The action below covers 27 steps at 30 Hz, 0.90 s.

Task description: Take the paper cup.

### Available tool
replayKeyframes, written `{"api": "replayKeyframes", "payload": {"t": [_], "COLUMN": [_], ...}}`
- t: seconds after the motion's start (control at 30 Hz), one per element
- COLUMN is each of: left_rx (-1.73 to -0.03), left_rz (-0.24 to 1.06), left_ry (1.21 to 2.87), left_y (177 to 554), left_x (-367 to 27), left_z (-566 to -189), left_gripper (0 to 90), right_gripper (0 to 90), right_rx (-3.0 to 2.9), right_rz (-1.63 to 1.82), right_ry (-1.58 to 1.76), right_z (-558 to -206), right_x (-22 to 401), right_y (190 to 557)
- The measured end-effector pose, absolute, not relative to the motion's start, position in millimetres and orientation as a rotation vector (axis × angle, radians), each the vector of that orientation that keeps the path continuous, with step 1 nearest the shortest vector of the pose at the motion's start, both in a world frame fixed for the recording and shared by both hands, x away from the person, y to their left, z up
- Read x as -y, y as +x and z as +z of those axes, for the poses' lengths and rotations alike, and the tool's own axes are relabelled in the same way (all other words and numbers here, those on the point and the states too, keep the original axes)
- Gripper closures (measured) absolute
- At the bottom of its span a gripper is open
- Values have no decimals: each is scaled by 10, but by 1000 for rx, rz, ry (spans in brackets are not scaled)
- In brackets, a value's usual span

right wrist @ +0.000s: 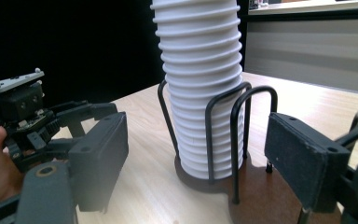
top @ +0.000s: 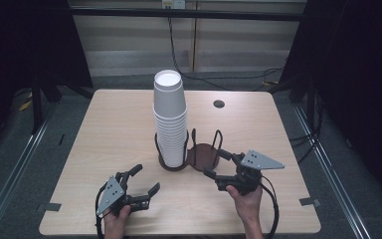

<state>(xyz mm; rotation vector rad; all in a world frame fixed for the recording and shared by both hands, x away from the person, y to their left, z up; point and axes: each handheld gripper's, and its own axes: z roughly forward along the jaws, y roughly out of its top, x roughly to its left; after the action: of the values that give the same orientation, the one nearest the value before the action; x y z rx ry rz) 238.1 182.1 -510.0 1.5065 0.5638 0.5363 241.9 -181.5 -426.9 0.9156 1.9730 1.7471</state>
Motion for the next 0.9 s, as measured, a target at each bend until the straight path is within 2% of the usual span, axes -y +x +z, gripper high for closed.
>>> {"api": "replayKeyframes", "payload": {"t": [0.9], "left_rx": [-564], "left_rz": [537], "left_ry": [1507], "left_y": [2381], "left_x": [-1821], "left_z": [-5100], "left_gripper": [156], "right_gripper": [199], "right_rx": [-2083], "right_rz": [1766], "right_ry": [811], "right_z": [-3791], "right_x": [1623], "right_y": [2707]}}
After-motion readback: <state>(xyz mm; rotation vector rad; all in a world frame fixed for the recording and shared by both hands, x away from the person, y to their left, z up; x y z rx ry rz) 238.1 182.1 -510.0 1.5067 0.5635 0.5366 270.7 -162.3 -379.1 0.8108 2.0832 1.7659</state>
